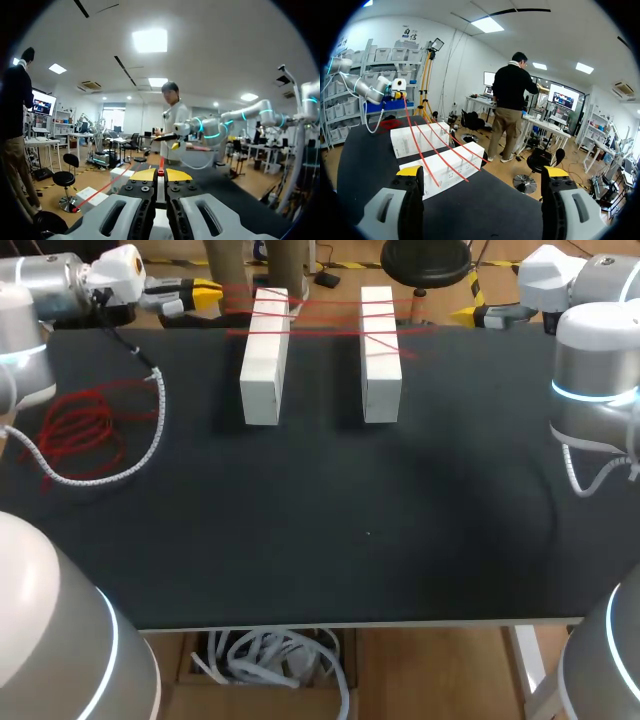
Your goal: Grab the tape and strap the tape.
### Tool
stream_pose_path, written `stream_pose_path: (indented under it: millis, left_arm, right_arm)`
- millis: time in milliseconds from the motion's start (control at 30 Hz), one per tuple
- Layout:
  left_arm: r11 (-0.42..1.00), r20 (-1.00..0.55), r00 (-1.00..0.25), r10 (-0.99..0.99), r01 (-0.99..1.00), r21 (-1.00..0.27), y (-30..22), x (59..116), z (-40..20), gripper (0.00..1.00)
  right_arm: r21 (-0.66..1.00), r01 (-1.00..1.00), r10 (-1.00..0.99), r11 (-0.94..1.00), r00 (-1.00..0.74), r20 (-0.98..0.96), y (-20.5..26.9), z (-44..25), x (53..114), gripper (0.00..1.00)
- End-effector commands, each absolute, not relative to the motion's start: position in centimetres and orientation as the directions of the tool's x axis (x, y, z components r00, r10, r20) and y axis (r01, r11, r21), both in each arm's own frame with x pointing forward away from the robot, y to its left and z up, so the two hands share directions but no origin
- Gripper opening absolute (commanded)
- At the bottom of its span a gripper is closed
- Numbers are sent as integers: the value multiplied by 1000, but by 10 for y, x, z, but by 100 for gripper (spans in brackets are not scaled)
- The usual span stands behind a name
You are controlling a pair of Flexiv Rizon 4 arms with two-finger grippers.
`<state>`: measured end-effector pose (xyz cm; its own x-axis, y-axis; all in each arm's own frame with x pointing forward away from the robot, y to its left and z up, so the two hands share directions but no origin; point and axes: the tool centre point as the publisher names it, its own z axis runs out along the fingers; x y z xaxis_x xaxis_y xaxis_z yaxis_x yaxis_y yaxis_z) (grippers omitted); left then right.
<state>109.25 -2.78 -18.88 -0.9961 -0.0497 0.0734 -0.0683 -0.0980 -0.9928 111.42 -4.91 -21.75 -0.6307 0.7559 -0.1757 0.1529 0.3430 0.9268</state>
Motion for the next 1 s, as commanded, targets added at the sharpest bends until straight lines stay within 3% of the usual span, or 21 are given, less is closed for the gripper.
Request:
stream_pose_path:
  millis: [33, 1000]
  left_arm:
    - [-108, 90, -994, -68, -82, -991, -33, 1086, -177, 0]
    - [-226, 69, -996, -49, -56, -973, -78, 1088, -132, 0]
  right_arm:
    - [927, 154, 756, 343, -631, -175, -49, -217, 1114, 100]
    - [927, 154, 756, 343, -631, -175, -49, -217, 1114, 100]
